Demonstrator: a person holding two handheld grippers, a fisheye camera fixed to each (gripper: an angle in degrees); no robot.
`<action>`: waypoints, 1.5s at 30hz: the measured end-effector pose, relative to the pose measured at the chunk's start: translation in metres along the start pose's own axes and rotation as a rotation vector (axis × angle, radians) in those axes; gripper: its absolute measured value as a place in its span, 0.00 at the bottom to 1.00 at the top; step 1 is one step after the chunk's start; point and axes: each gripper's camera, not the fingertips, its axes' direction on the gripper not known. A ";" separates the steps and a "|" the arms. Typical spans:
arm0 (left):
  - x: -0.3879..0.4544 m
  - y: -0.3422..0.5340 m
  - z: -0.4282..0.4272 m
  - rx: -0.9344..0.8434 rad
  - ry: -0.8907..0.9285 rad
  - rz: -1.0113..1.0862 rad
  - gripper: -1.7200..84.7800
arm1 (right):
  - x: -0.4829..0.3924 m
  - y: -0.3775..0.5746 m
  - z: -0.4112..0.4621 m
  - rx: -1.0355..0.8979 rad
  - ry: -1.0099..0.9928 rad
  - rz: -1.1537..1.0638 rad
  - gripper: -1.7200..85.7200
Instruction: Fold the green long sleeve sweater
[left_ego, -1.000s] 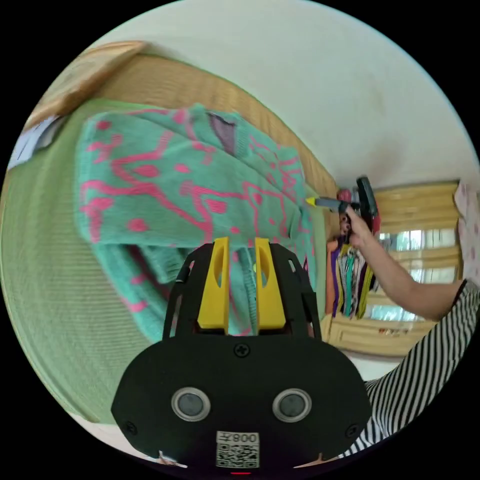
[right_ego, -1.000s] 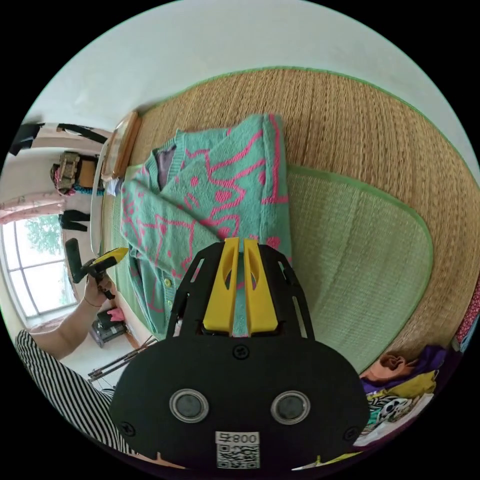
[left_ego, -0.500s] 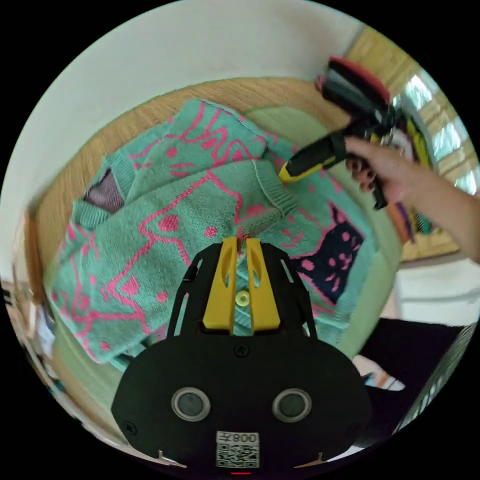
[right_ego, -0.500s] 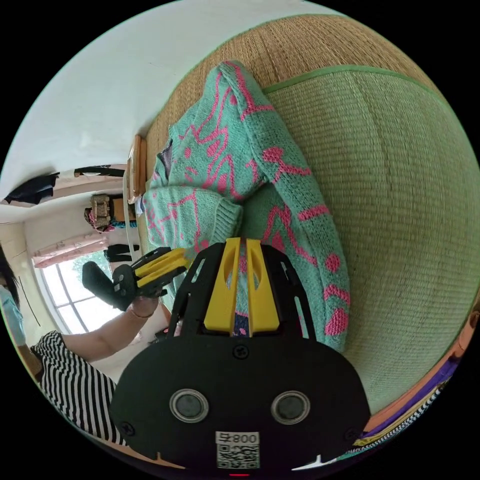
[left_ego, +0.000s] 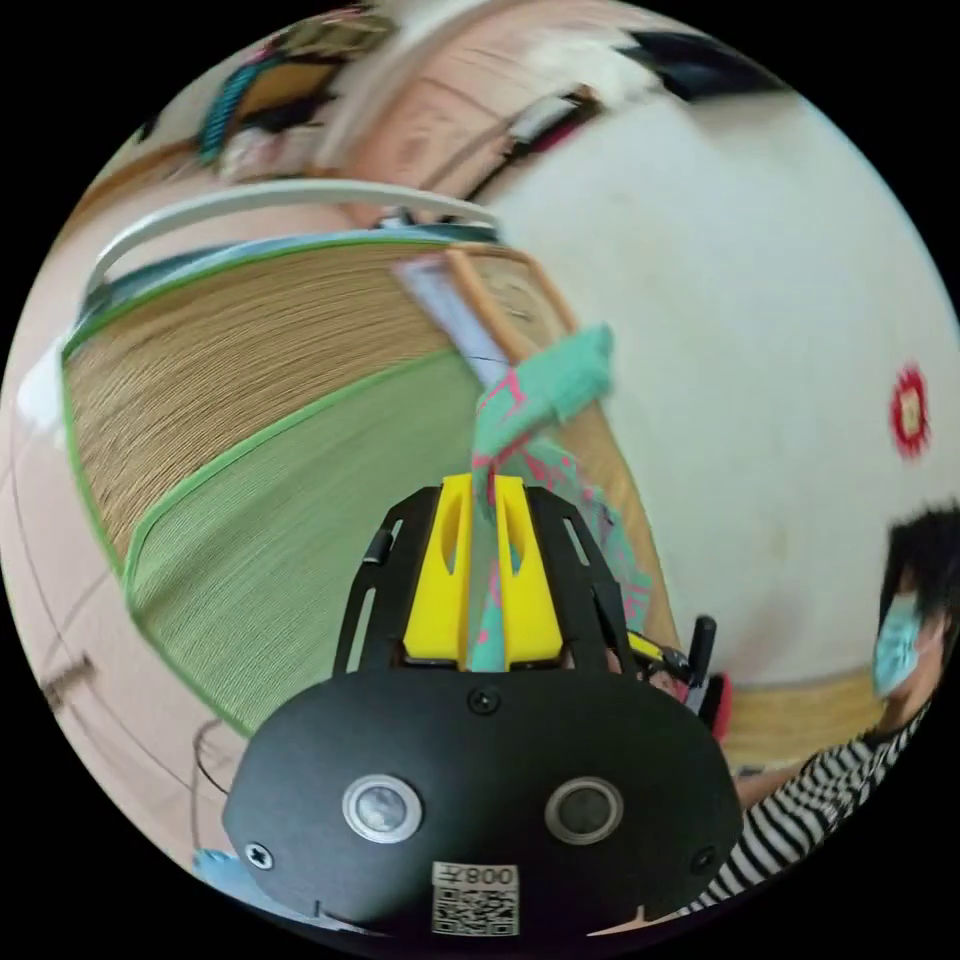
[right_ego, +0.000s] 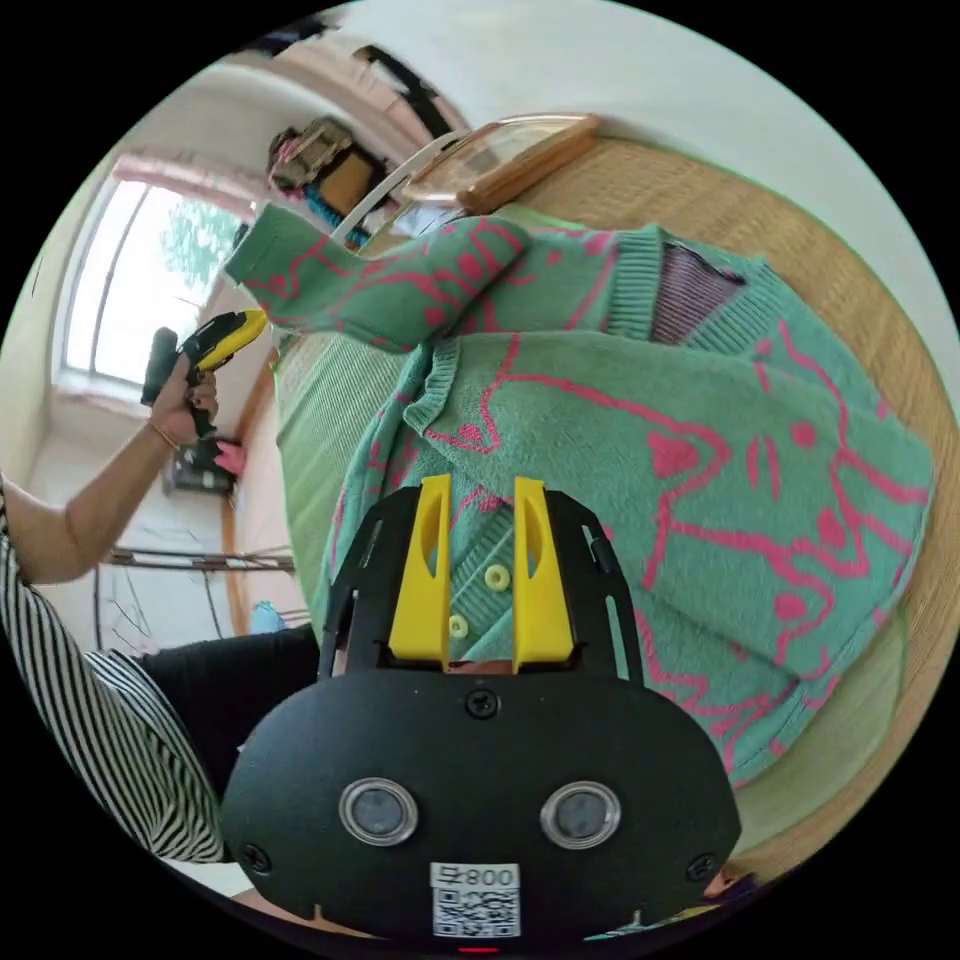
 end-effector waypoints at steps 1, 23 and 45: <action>-0.031 0.008 -0.001 0.000 -0.002 -0.108 0.07 | -0.005 -0.006 0.008 -0.022 0.023 -0.028 0.14; -0.004 0.098 0.144 -0.682 0.088 0.360 0.08 | 0.099 0.133 -0.187 0.341 0.335 0.535 0.03; -0.107 0.136 0.189 -0.758 -0.395 0.411 0.03 | 0.009 0.172 0.050 -0.285 0.296 0.345 0.02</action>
